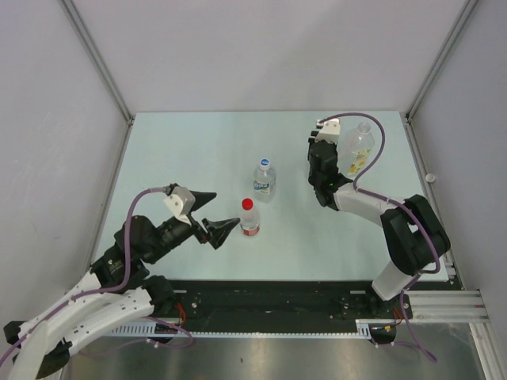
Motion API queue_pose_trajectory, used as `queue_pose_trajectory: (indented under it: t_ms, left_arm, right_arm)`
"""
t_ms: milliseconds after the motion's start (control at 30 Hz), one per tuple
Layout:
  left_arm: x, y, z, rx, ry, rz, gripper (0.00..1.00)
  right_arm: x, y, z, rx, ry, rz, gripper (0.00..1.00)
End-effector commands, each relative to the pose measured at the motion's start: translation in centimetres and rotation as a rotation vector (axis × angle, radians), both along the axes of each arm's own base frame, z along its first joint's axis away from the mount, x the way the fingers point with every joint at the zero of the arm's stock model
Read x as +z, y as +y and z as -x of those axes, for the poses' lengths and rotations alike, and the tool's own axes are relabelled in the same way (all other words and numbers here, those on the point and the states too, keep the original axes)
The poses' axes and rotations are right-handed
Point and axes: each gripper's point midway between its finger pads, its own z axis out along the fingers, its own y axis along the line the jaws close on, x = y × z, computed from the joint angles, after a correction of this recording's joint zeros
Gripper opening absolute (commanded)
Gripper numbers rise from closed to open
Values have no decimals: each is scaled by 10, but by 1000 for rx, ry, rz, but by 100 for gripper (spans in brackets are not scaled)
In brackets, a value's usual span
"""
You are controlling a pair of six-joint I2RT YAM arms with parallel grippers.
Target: Unscrew the bottle caps
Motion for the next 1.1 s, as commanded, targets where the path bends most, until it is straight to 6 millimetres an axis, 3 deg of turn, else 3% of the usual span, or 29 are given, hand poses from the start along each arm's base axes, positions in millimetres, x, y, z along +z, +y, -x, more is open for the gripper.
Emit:
queue_pose_trajectory:
  t_ms: [0, 33, 133, 333, 1067]
  left_arm:
    - [6, -3, -3, 5, -13, 24, 100]
    - [6, -2, -3, 5, -12, 25, 100]
    - [5, -3, -2, 0, -9, 26, 100]
    - [5, -1, -3, 13, -3, 42, 100]
    - [7, -5, -2, -4, -4, 45, 100]
  right_arm:
    - [14, 0, 4, -4, -6, -41, 17]
    - [14, 1, 5, 3, -2, -44, 25]
    - [15, 2, 8, 15, 9, -51, 35]
    - [18, 4, 12, 34, 15, -62, 46]
    - [50, 4, 24, 58, -22, -70, 54]
